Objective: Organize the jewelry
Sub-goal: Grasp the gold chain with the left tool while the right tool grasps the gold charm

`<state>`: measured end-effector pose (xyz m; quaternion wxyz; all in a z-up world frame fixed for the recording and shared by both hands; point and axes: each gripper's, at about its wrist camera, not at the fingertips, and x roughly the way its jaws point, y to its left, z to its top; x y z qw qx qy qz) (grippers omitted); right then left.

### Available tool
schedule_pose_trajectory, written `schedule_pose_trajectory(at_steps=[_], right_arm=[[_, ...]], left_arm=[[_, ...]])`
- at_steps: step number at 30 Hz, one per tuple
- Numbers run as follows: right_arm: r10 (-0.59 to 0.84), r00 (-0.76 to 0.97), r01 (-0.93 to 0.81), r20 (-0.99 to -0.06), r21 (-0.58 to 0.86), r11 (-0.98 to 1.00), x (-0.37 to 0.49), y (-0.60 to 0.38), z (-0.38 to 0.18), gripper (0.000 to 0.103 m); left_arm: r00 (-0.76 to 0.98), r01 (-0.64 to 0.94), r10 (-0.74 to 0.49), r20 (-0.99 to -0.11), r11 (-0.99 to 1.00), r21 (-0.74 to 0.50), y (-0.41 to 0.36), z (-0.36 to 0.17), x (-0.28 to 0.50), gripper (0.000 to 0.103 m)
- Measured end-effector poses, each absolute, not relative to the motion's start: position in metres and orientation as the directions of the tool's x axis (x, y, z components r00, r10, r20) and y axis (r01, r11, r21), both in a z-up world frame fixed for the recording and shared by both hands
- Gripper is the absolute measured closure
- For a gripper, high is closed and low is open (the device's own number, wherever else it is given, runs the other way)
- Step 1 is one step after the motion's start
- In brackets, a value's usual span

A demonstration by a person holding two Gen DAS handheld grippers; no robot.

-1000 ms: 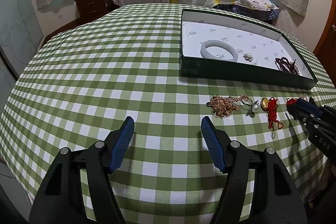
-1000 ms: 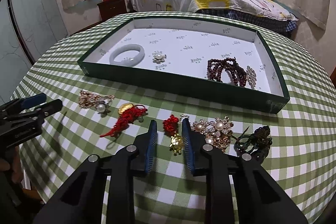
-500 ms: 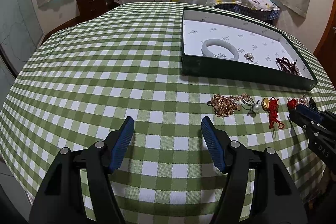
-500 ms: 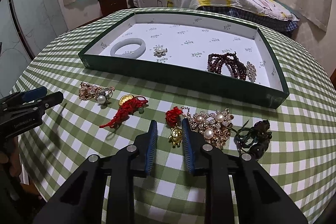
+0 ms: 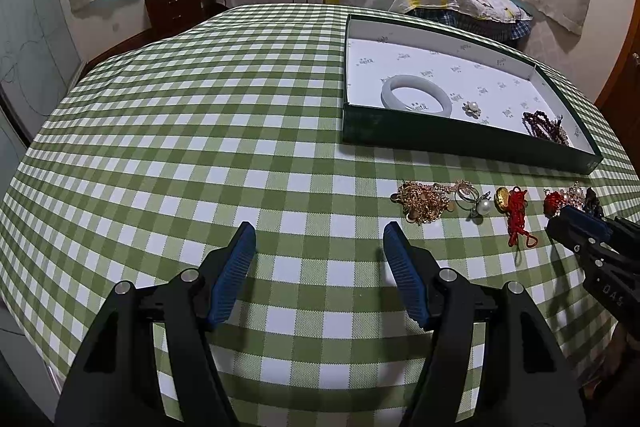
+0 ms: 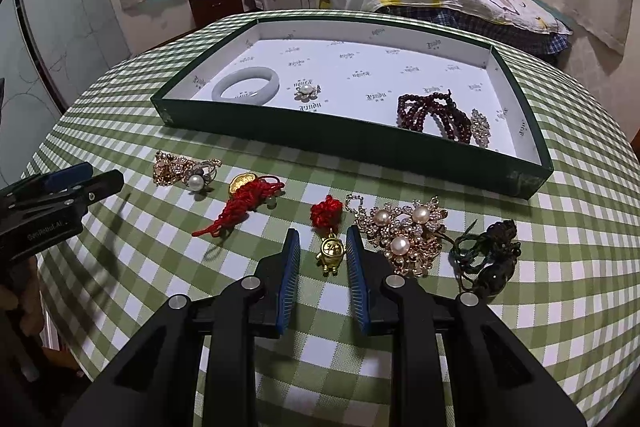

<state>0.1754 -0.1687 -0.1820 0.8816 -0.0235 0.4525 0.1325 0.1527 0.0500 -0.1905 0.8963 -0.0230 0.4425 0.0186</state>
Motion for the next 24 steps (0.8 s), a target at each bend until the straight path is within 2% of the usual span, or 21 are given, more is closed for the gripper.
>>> schedule_pose_trajectory(at_steps=[7, 9, 10, 24], right_arm=[[0.204, 0.562, -0.261, -0.802, 0.062, 0.963, 0.1741, -0.1676, -0.1818, 0.08], [0.207, 0.56, -0.267, -0.802, 0.063, 0.962, 0.1738, -0.1674, -0.1817, 0.088], [0.215, 0.556, -0.272, -0.803, 0.069, 0.96, 0.1737, -0.1672, -0.1817, 0.089], [0.206, 0.57, -0.271, -0.795, 0.055, 0.961, 0.1705, -0.1705, -0.1764, 0.089]], left_arm=[[0.606, -0.053, 0.014, -0.796, 0.998, -0.023, 0.05, -0.191, 0.1528, 0.038], [0.606, -0.053, 0.013, -0.795, 0.998, -0.024, 0.0495, -0.1909, 0.1528, 0.038], [0.606, -0.052, 0.013, -0.795, 0.998, -0.023, 0.0496, -0.1911, 0.1528, 0.038], [0.598, -0.043, 0.005, -0.802, 0.999, -0.026, 0.0432, -0.197, 0.1541, 0.038]])
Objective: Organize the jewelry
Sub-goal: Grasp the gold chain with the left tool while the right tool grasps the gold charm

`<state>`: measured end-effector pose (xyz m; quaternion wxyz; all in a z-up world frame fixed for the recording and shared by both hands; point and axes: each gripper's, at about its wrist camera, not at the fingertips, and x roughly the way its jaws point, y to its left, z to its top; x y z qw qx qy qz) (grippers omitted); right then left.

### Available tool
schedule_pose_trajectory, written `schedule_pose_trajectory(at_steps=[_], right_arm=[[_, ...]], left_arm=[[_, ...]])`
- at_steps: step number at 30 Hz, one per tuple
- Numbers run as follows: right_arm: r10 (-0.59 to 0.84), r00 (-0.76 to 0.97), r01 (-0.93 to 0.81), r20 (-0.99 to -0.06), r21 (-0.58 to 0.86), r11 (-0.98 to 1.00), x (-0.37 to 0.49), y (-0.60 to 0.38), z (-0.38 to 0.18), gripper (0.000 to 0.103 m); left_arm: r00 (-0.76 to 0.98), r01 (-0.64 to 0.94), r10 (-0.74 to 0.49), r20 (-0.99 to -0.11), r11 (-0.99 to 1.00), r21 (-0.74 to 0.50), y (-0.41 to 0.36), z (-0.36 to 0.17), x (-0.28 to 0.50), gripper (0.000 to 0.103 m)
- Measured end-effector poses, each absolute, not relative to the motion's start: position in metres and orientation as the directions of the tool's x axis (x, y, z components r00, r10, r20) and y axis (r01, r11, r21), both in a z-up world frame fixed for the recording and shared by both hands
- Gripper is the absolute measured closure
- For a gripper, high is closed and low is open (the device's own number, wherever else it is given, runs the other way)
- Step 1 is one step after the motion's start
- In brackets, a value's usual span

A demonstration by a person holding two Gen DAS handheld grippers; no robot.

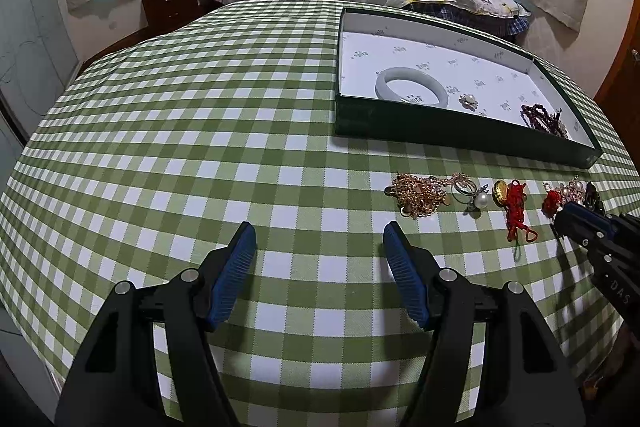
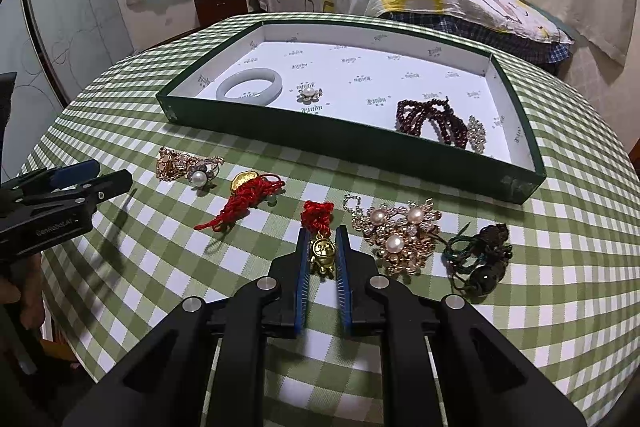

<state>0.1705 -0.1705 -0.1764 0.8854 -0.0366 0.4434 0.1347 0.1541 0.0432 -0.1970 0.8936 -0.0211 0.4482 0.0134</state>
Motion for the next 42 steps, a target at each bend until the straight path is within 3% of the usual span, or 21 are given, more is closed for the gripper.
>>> schedule_pose_trajectory(at_steps=[24, 32, 37, 42], right_arm=[[0.157, 0.619, -0.18, -0.77, 0.055, 0.982, 0.169, -0.216, -0.162, 0.089], [0.165, 0.614, -0.174, -0.772, 0.071, 0.982, 0.172, -0.221, -0.166, 0.089], [0.165, 0.614, -0.173, -0.772, 0.073, 0.982, 0.172, -0.221, -0.166, 0.089], [0.166, 0.614, -0.175, -0.772, 0.072, 0.982, 0.172, -0.221, -0.166, 0.089]], left_arm=[[0.602, 0.061, -0.043, -0.797, 0.998, -0.007, 0.003, -0.204, 0.188, 0.04], [0.615, 0.107, -0.078, -0.785, 0.994, -0.015, -0.003, -0.204, 0.187, 0.058], [0.616, 0.135, -0.101, -0.781, 0.991, -0.022, -0.006, -0.203, 0.184, 0.078], [0.616, 0.14, -0.114, -0.779, 0.99, -0.034, -0.005, -0.203, 0.183, 0.085]])
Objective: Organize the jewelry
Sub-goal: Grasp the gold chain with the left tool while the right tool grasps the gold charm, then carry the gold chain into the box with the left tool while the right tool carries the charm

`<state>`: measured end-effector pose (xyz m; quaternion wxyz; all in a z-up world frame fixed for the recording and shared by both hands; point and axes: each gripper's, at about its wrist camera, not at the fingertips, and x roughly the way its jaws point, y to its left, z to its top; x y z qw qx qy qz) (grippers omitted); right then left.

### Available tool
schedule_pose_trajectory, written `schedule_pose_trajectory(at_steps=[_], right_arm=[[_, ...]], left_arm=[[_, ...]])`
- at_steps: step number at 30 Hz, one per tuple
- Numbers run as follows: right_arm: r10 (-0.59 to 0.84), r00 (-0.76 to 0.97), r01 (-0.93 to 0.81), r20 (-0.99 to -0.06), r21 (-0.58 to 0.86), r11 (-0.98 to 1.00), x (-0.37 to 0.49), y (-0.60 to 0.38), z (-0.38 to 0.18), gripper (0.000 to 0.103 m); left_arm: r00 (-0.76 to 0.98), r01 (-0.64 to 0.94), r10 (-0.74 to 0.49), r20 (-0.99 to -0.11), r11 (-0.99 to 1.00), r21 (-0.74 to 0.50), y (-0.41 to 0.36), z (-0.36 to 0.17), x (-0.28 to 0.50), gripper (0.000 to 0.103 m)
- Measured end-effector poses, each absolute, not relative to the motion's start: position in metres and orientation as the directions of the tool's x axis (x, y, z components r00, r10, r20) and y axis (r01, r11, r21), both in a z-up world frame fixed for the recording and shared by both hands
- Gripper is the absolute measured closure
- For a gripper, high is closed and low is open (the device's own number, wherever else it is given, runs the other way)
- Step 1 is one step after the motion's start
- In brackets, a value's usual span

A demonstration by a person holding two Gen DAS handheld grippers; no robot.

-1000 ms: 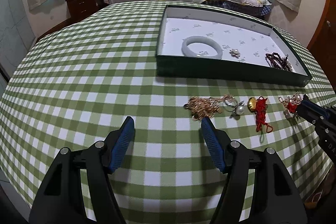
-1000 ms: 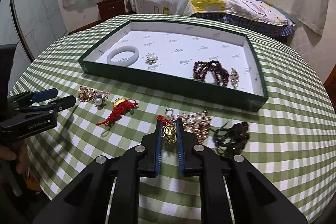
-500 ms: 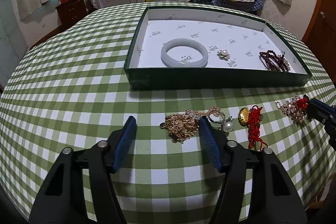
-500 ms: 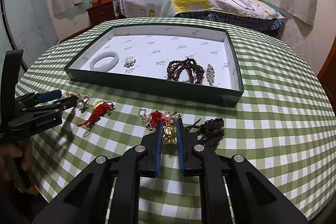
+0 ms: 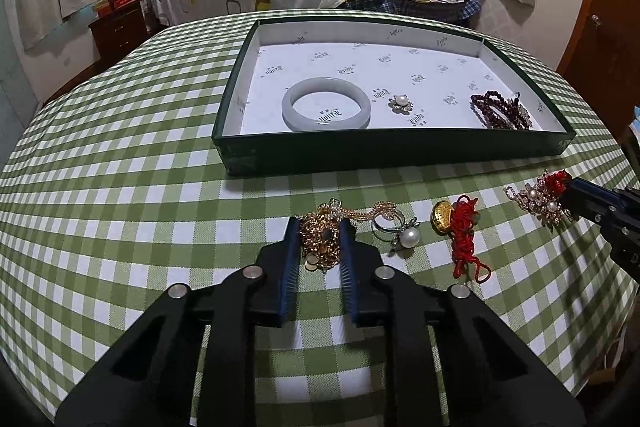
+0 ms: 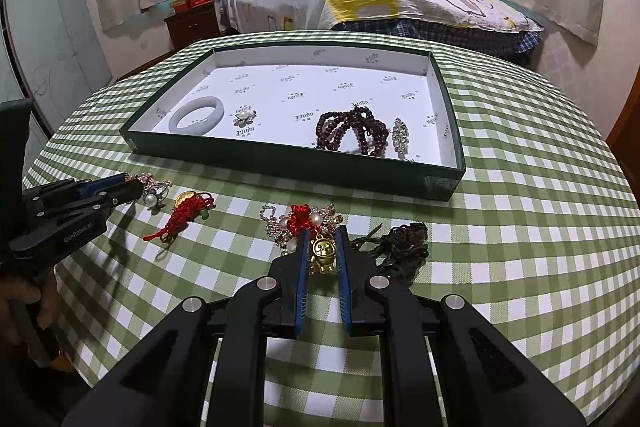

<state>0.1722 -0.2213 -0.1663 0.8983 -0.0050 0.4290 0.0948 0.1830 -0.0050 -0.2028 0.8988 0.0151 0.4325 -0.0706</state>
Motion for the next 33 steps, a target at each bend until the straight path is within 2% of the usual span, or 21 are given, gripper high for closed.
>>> schedule_pose_trajectory(at_steps=[7, 33], right_arm=[[0.168, 0.612, -0.175, -0.772, 0.075, 0.982, 0.173, -0.221, -0.167, 0.089], [0.173, 0.629, -0.172, -0.758, 0.081, 0.982, 0.169, -0.222, -0.161, 0.089]], left_arm=[[0.622, 0.151, -0.141, -0.771, 0.987, -0.058, -0.002, -0.201, 0.181, 0.09], [0.666, 0.154, -0.135, -0.734, 0.987, -0.042, 0.003, -0.181, 0.167, 0.093]])
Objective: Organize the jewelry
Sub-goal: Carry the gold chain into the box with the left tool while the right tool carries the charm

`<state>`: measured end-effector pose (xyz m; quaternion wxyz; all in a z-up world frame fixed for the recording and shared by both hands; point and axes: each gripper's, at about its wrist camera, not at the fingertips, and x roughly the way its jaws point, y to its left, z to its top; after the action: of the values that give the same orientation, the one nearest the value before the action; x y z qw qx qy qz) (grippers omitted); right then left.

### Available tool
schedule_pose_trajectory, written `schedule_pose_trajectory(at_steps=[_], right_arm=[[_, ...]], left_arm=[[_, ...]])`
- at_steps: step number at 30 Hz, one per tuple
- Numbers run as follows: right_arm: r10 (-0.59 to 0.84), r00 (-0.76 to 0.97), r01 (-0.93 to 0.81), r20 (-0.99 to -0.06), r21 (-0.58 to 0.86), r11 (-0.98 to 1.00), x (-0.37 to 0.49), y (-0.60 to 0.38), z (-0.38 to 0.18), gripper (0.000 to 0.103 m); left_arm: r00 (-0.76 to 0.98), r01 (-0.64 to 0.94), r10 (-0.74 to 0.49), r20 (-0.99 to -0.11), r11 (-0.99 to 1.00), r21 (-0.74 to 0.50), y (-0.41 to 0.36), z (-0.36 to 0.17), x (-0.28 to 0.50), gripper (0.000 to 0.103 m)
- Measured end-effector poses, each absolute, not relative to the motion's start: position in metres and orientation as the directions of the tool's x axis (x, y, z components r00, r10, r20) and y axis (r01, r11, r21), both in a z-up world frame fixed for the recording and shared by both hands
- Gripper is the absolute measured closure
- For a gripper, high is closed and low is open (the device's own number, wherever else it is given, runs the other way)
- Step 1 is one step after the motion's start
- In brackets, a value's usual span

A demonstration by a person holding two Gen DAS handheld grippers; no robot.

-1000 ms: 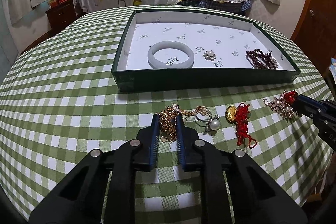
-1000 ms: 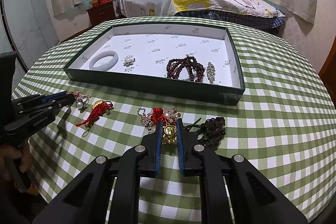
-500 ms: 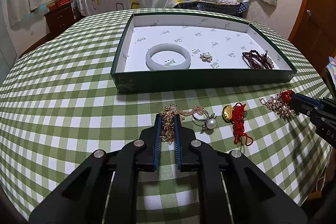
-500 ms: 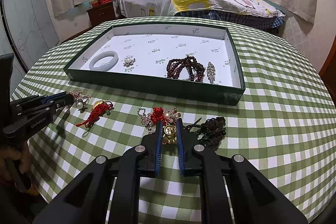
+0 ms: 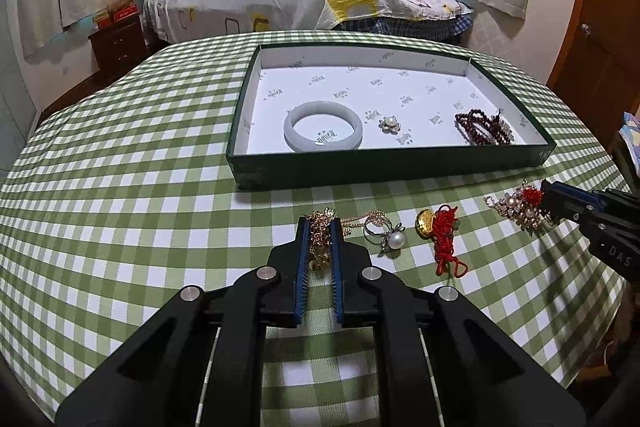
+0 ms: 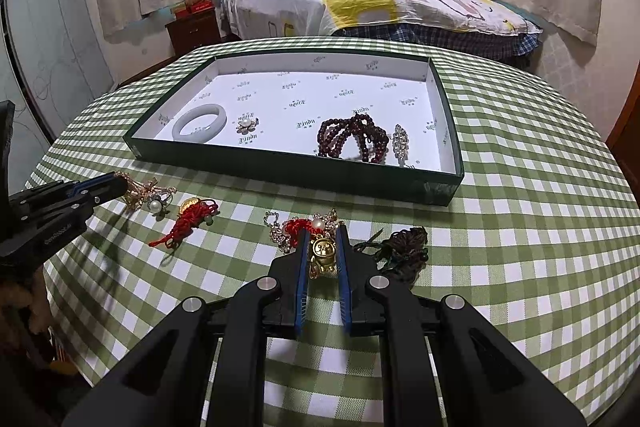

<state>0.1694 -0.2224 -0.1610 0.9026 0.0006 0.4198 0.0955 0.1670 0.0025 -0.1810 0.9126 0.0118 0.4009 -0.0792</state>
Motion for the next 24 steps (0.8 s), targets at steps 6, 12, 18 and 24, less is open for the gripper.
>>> schedule_pose_trajectory(at_steps=[6, 12, 18, 24], right_arm=[[0.175, 0.642, -0.171, -0.747, 0.083, 0.982, 0.167, -0.222, -0.155, 0.089], [0.176, 0.652, -0.171, -0.737, 0.083, 0.982, 0.165, -0.223, -0.151, 0.089], [0.18, 0.663, -0.173, -0.726, 0.086, 0.981, 0.163, -0.223, -0.145, 0.089], [0.188, 0.678, -0.176, -0.711, 0.092, 0.98, 0.163, -0.223, -0.136, 0.089]], left_arm=[[0.688, 0.158, -0.139, -0.712, 0.987, -0.04, 0.002, -0.166, 0.162, 0.093], [0.702, 0.163, -0.145, -0.697, 0.986, -0.041, 0.0, -0.157, 0.16, 0.093], [0.717, 0.165, -0.151, -0.681, 0.985, -0.044, -0.001, -0.147, 0.157, 0.093], [0.733, 0.169, -0.159, -0.662, 0.984, -0.049, -0.002, -0.135, 0.155, 0.093]])
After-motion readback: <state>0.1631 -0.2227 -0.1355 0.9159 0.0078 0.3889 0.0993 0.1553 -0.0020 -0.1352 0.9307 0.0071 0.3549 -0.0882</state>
